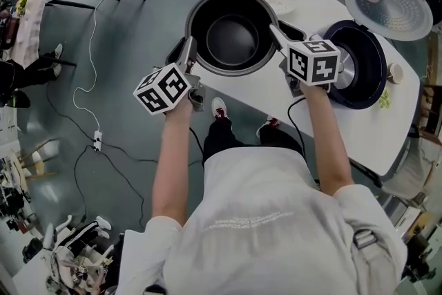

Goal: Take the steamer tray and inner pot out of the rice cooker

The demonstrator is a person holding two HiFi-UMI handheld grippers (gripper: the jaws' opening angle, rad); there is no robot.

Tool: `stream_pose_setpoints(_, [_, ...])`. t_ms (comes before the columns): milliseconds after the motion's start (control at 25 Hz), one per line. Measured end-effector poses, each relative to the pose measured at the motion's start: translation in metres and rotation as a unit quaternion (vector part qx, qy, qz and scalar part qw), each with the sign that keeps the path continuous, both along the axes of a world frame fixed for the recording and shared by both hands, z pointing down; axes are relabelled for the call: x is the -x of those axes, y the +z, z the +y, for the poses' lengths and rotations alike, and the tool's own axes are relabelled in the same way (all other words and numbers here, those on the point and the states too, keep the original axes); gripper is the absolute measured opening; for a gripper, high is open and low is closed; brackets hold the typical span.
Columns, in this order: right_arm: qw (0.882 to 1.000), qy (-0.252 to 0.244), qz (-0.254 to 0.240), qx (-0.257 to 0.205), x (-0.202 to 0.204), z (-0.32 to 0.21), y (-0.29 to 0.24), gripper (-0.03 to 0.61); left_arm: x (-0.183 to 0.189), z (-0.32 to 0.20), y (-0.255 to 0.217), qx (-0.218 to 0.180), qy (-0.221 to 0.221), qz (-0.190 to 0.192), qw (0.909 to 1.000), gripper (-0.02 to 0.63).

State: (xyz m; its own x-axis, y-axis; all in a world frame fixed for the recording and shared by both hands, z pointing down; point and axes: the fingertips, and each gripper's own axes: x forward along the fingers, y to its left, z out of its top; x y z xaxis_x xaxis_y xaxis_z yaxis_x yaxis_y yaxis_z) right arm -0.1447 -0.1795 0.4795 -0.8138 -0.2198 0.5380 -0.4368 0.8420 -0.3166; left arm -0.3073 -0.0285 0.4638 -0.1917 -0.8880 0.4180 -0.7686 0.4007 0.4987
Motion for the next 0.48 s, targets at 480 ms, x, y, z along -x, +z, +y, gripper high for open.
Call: stream_pose_setpoints(480, [0.997, 0.028, 0.053, 0.039, 0.027, 0.006, 0.057, 0.098, 0.037, -0.006, 0.064, 0.056, 0.055, 0.047, 0.9958, 0.064])
